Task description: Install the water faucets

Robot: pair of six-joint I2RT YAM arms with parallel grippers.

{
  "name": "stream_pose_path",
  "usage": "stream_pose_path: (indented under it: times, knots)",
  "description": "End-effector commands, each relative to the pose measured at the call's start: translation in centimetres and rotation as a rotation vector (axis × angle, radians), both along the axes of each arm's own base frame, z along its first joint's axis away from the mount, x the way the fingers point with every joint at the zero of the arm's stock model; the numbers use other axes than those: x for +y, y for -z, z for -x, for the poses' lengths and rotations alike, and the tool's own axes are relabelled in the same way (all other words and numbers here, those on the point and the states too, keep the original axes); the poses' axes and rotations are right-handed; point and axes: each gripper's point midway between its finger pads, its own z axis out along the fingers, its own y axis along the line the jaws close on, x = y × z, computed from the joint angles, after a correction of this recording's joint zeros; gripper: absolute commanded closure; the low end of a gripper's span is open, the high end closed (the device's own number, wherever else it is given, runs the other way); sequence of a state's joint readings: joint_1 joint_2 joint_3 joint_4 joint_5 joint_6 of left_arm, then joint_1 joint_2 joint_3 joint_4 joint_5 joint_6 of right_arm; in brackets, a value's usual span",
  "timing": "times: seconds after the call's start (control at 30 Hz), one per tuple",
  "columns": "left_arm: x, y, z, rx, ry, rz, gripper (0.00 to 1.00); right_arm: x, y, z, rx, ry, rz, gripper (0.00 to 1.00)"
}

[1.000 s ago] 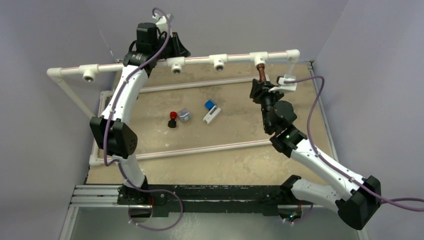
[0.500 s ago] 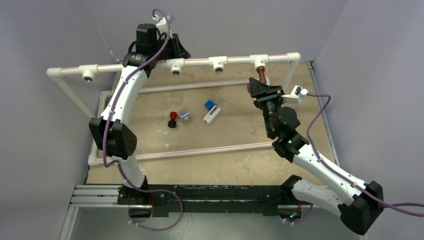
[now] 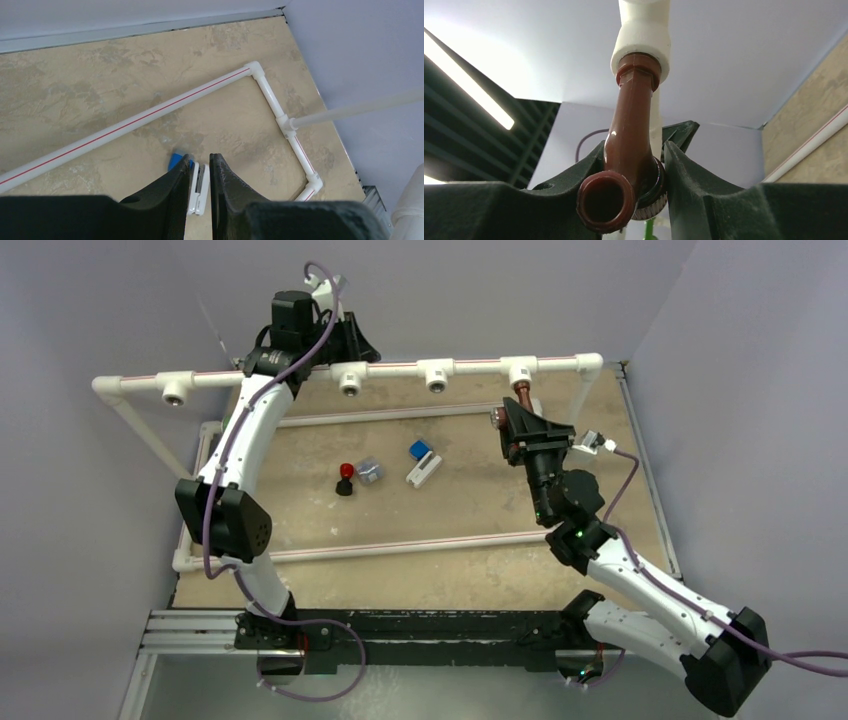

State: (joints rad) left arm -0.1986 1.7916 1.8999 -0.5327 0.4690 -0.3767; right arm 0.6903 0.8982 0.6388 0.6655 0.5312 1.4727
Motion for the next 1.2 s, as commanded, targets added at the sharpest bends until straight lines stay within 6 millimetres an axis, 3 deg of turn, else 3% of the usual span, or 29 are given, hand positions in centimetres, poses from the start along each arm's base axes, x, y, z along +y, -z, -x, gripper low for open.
stream_pose_path:
  times: [0.0,0.33,0.67,0.8,1.03,1.07,1.17]
  knots:
    - [-0.6,3.1,-1.0,0.060,0.029,0.022,0.81,0.0,-6.7,3.6,-0.137,-0.156,-0.290,1.00]
    - [-0.7,2.5,-0.6,0.059,0.030,0.041,0.81,-2.5,-6.0,1.9,-0.060,-0.062,-0.332,1.00]
    - [-0.6,1.4,-0.1,0.044,0.016,0.058,0.81,-5.9,-5.8,-1.7,-0.056,0.020,-0.253,1.00]
    - [-0.1,0.7,0.0,0.026,-0.012,0.049,0.80,-6.5,-5.4,-3.0,-0.052,0.016,-0.227,1.00]
    - [0.9,-1.0,-0.1,-0.027,-0.069,0.037,0.76,-6.4,-5.0,-3.5,-0.047,0.012,-0.175,1.00]
    - [1.0,-1.3,-0.1,-0.033,-0.075,0.038,0.75,-6.2,-4.8,-3.5,-0.047,0.004,-0.158,0.97]
    - [1.2,-1.4,-0.4,-0.038,-0.094,0.039,0.73,-5.9,-4.1,-3.2,-0.039,-0.004,-0.111,0.74]
